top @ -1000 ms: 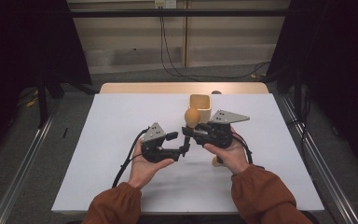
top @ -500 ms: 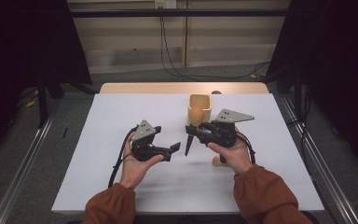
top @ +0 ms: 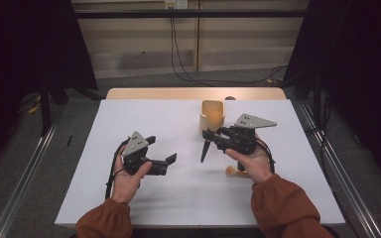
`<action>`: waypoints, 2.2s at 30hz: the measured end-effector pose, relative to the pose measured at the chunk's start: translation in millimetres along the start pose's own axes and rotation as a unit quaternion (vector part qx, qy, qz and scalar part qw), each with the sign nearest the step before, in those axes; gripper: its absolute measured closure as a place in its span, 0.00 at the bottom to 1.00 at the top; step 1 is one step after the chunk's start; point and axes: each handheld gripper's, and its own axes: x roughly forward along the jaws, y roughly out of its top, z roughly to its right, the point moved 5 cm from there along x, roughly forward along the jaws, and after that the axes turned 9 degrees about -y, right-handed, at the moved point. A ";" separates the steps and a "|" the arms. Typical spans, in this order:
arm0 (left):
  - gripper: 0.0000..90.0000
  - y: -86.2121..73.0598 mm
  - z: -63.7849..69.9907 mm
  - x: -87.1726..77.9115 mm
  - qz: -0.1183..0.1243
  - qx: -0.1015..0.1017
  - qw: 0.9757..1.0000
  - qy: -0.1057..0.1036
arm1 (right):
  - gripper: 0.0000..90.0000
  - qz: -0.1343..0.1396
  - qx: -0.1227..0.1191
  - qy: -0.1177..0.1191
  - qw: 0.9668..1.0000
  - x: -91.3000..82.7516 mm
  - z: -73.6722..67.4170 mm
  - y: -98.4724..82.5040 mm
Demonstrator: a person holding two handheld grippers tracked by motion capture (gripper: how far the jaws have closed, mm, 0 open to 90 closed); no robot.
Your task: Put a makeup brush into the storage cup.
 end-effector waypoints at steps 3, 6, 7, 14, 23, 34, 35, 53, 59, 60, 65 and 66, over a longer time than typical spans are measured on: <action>0.03 -0.8 -3.7 -5.7 0.006 0.006 1.000 0.011 | 0.74 0.000 0.005 -0.005 1.000 0.4 2.9 0.3; 0.04 -3.2 -8.8 -14.1 0.011 -0.005 1.000 0.016 | 0.74 0.000 0.003 -0.007 1.000 -0.2 5.1 1.8; 0.04 -4.2 -10.5 -17.0 0.013 -0.002 1.000 0.018 | 0.74 0.001 0.002 -0.009 1.000 -0.3 6.4 2.7; 0.03 -13.5 -15.0 -35.4 0.025 0.017 0.999 0.025 | 0.74 0.006 0.000 -0.023 1.000 -1.2 15.1 14.0; 0.03 -23.8 -22.9 -56.9 0.031 0.014 0.998 0.055 | 0.74 0.010 -0.003 -0.035 0.999 -0.3 24.9 28.8; 0.03 -34.1 -23.2 -70.9 0.027 0.009 0.998 0.064 | 0.74 0.014 -0.006 -0.052 0.999 5.1 37.3 46.8; 0.03 -35.5 -22.9 -72.3 0.030 0.003 0.997 0.065 | 0.74 0.016 -0.007 -0.053 0.998 4.9 38.1 49.0; 0.04 -45.5 -28.8 -90.3 0.034 -0.006 0.995 0.098 | 0.74 0.039 -0.016 -0.077 0.996 8.9 58.8 87.9; 0.04 -46.5 -28.2 -89.5 0.034 -0.013 0.995 0.095 | 0.74 0.046 -0.013 -0.084 0.995 13.9 67.9 98.4; 0.04 -46.0 -26.7 -89.0 0.036 -0.015 0.995 0.091 | 0.74 0.045 -0.015 -0.088 0.995 15.4 69.7 99.3; 0.04 -45.6 -25.0 -88.6 0.034 -0.005 0.995 0.091 | 0.74 0.054 -0.012 -0.094 0.994 20.1 74.9 110.4; 0.04 -46.1 -25.5 -88.5 0.034 -0.006 0.995 0.090 | 0.74 0.055 -0.014 -0.095 0.994 21.6 75.8 113.3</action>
